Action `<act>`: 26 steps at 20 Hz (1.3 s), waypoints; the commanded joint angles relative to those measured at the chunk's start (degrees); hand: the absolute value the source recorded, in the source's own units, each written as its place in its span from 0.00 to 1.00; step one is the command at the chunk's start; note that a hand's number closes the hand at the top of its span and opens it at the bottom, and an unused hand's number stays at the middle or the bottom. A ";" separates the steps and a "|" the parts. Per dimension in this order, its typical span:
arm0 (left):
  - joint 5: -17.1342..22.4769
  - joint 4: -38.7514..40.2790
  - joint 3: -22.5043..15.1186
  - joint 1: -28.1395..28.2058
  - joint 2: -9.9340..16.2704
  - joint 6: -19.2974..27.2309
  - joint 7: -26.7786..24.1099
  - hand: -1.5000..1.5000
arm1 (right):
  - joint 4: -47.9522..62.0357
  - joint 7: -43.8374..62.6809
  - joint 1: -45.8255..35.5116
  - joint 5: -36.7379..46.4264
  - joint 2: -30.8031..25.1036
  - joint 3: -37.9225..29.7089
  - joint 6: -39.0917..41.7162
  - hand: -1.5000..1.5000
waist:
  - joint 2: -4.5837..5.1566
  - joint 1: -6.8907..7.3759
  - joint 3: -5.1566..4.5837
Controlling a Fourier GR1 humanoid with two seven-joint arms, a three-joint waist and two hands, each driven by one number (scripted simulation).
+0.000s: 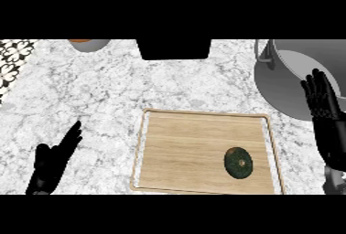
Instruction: Pick the squash from the tray and place it in the pot
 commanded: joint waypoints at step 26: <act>1.75 3.50 -1.77 -10.52 -5.52 -6.92 1.08 0.50 | -27.24 36.62 34.34 65.48 25.97 26.63 -25.44 0.00 | -0.48 0.00 -1.51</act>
